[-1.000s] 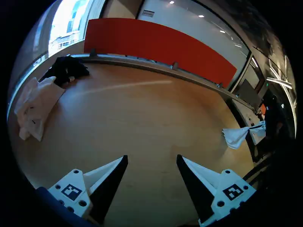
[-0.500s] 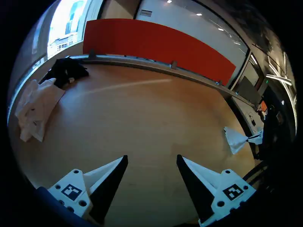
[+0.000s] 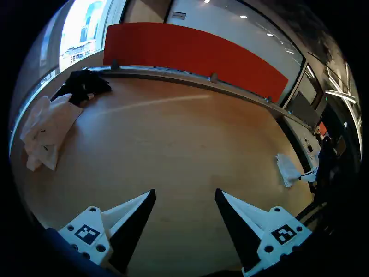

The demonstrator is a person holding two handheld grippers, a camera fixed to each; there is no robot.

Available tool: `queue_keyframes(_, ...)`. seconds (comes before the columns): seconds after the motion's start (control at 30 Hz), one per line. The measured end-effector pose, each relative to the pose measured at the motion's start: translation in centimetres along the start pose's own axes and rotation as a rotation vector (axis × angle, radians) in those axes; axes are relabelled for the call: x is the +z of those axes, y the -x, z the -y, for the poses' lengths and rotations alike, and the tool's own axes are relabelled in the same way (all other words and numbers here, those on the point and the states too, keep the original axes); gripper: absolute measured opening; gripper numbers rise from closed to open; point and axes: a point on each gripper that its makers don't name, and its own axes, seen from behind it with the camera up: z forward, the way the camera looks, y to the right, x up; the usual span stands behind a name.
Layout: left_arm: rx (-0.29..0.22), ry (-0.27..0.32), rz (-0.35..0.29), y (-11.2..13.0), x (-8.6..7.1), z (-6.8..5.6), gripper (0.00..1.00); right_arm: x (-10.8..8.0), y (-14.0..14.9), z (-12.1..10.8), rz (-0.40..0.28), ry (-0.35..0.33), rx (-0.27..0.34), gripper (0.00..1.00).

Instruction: Fold towel

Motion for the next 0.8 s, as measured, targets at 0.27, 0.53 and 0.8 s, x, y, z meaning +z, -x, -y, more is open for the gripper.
queue_keyframes(0.27,-0.001,-0.008,0.000,0.3,-0.4,0.2,0.96,0.8,0.9,-0.3,0.028,0.022,0.022,0.04)
queue_keyframes(0.53,-0.003,-0.012,0.003,0.7,-0.6,0.4,0.95,1.4,1.6,-0.5,0.056,0.039,0.043,0.05)
queue_keyframes(0.8,0.001,-0.014,0.006,0.7,-0.7,0.6,0.95,1.5,1.4,-0.7,0.048,0.049,0.060,0.11)
